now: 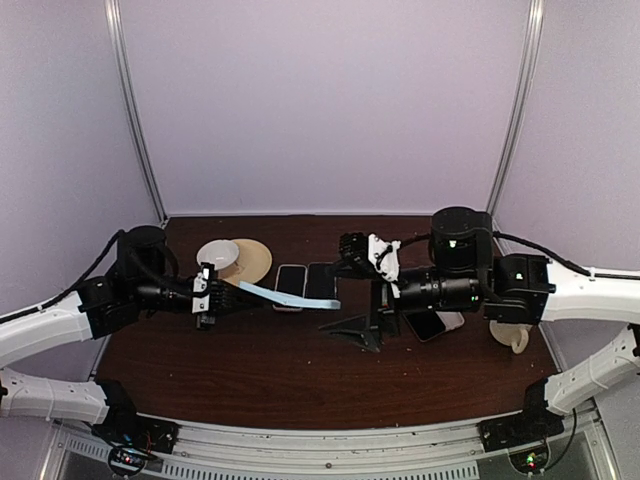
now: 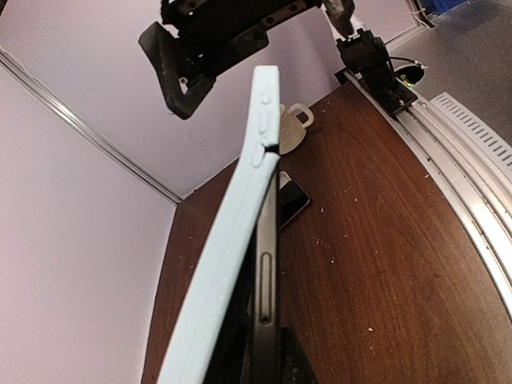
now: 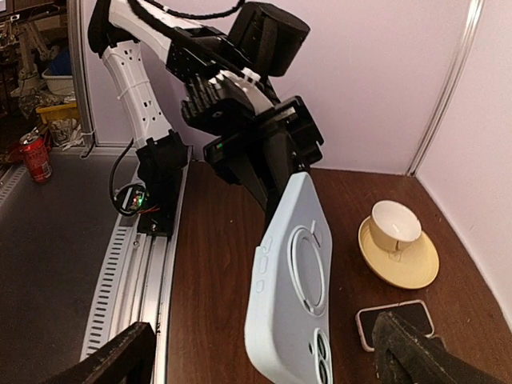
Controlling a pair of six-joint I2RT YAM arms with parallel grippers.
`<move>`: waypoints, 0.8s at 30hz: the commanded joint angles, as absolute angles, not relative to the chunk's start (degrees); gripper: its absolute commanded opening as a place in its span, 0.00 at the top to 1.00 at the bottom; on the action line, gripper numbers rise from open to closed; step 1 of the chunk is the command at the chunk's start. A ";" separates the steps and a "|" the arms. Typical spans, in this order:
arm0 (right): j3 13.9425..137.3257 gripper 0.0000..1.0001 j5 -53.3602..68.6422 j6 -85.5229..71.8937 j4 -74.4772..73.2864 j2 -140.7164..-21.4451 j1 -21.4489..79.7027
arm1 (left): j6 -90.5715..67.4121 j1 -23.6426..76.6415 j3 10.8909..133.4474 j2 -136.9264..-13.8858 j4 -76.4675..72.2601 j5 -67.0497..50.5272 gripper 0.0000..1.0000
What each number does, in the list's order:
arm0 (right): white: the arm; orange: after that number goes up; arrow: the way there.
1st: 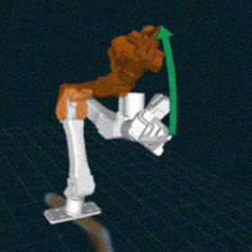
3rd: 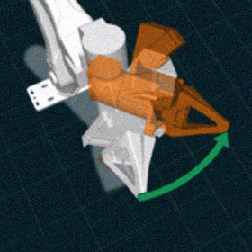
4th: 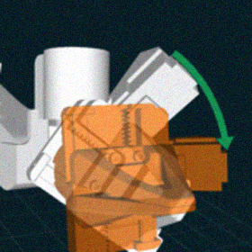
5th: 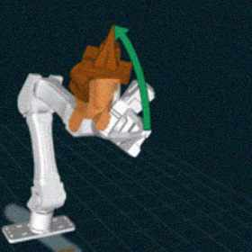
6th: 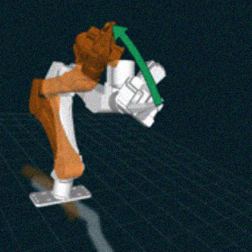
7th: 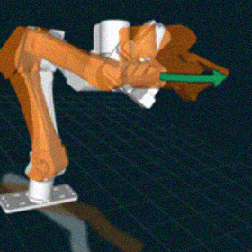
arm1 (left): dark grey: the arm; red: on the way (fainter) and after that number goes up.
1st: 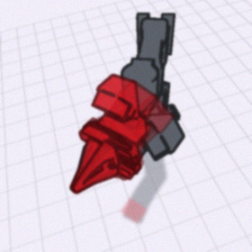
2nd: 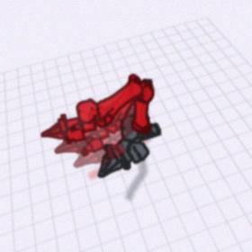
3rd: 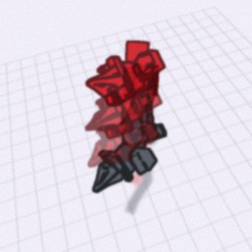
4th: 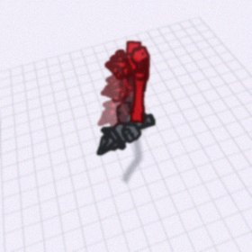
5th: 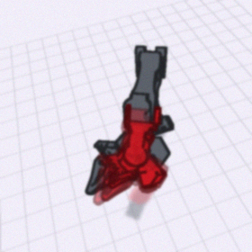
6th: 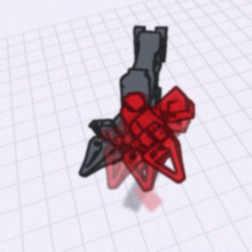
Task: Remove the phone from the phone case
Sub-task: Remove the phone case from the phone.
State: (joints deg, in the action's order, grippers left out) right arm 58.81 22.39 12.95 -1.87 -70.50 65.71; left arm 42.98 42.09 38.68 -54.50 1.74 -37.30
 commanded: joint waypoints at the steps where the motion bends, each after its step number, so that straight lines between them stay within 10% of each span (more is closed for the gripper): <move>1: 63.27 0.01 19.07 3.12 -11.00 -69.34 65.89 | 50.05 44.93 37.90 -52.81 -0.36 -34.70 1.00; 24: 87.87 0.01 24.68 -25.26 -38.68 -91.31 65.85 | 69.96 54.02 34.19 -52.82 5.18 -28.54 1.00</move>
State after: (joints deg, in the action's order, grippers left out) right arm 83.64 19.86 -20.73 -32.93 -87.13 65.71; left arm 67.05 53.56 34.02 -53.34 8.99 -29.15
